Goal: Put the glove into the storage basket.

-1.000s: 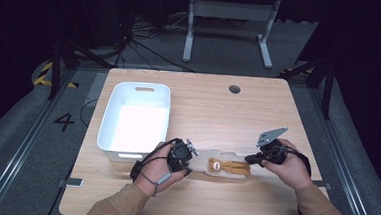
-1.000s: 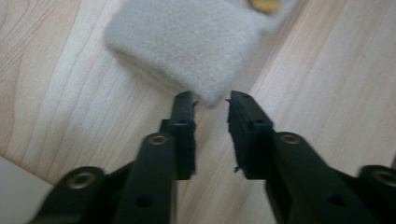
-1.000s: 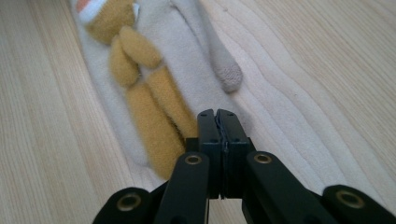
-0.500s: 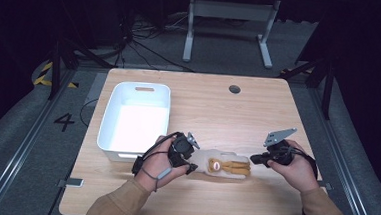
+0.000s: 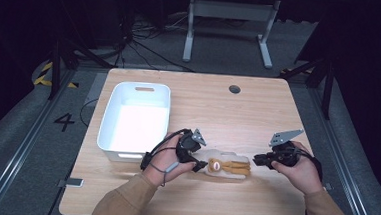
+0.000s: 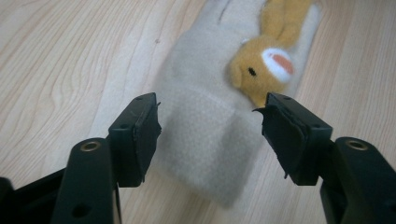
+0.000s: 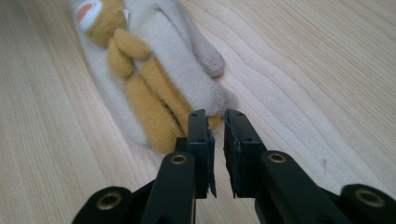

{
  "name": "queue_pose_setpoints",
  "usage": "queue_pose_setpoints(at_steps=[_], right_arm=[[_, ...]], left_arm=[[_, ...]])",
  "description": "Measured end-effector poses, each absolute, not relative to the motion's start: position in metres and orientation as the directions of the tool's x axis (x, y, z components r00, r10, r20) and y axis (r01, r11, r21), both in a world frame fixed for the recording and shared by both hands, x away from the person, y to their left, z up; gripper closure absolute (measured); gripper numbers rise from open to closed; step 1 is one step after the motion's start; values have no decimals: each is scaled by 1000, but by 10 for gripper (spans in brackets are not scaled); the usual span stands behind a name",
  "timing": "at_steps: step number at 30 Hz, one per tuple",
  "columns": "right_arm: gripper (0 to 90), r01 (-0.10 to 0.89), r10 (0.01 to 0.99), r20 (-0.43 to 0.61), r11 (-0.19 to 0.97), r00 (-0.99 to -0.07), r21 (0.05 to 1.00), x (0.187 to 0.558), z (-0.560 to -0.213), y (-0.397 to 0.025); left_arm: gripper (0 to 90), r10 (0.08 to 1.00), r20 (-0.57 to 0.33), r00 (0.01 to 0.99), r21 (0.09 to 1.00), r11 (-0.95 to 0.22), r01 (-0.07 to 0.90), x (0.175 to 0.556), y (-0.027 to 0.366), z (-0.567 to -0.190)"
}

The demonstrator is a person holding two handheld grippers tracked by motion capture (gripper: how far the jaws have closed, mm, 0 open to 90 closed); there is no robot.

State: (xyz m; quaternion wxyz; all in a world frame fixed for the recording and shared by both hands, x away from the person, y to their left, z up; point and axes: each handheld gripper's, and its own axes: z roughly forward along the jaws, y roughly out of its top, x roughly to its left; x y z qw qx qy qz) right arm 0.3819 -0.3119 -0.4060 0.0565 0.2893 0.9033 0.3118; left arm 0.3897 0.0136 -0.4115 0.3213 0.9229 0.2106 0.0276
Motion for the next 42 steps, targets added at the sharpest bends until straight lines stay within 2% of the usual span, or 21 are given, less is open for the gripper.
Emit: queue_pose_setpoints(at_steps=[8,11,27,42], right_arm=[[754,505,560,113,619,-821,601,382,-408,-314],[733,514,559,132,611,-818,602,382,-409,-313],[696,512,552,141,608,-822,607,382,-412,-311],[683,515,549,151,604,-822,608,383,-414,-310]], left_arm=[[242,401,-99,911,587,-716,378,393,6,-423],[195,399,-76,914,591,-720,364,396,4,-428],[159,368,-106,924,564,-743,361,403,-1,-443],[154,356,-45,933,534,-781,324,405,-11,-451]])
